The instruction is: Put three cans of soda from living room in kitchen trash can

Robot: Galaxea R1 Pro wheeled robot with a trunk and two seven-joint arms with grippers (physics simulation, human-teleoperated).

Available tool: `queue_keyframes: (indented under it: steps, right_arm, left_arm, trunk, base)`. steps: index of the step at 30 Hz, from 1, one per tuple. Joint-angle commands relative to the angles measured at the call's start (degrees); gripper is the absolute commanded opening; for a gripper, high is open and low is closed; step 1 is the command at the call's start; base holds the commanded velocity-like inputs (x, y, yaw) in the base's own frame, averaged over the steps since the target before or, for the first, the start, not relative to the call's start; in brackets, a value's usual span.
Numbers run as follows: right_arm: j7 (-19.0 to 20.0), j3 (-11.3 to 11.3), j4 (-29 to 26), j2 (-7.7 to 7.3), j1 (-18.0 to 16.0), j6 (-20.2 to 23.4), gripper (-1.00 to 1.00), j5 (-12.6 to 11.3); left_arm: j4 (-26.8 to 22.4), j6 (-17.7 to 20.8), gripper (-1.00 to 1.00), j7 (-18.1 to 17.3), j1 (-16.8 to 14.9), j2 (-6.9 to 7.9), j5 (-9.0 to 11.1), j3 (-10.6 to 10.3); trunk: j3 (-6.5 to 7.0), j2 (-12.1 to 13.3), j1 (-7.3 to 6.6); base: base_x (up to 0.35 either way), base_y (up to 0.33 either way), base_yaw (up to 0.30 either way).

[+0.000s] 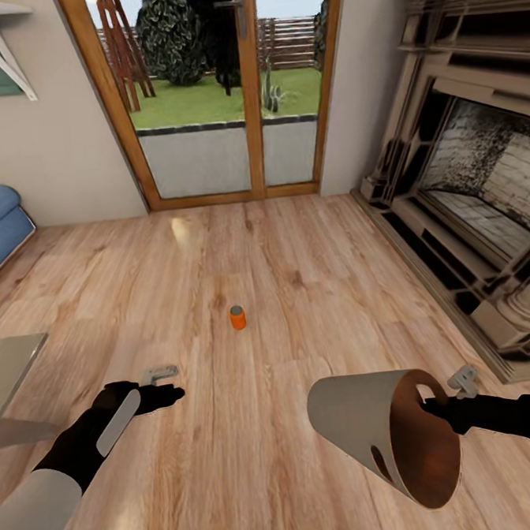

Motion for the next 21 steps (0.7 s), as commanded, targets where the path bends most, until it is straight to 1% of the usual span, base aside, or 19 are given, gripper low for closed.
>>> queue_keyframes:
  steps: [1, 11, 19, 21]
  right_arm:
    - [0.34, 0.01, 0.01, 0.0, -0.02, 0.27, -1.0, -0.13]
    - [0.25, -0.16, 0.03, -0.28, -0.02, 0.26, -1.0, -0.16]
    - [-1.33, -0.18, 0.02, -0.53, -0.02, 0.58, -1.0, -0.54]
    - [-2.09, -0.18, 0.02, -0.53, -0.02, 0.71, -1.0, -0.64]
  left_arm:
    - [-0.05, 0.0, 1.0, 0.01, 0.02, -0.04, -0.01, 0.0]
    - [-0.13, 0.07, 1.0, 0.44, 0.0, -0.18, -0.01, 0.0]
    - [-0.14, 0.1, 1.0, 0.47, 0.01, -0.42, -0.01, -0.02]
    - [-0.14, 0.14, 1.0, 0.47, 0.01, -0.49, -0.01, -0.37]
  trunk:
    - [0.01, 0.0, 0.0]
    - [0.01, 0.0, 0.0]
    - [0.01, 0.0, 0.0]
    - [0.01, 0.0, 0.0]
  base:
    - [0.32, 0.037, 0.0]
    - [0.323, -0.003, 0.0]
    - [0.324, -0.075, 0.0]
    - [0.324, -0.081, 0.0]
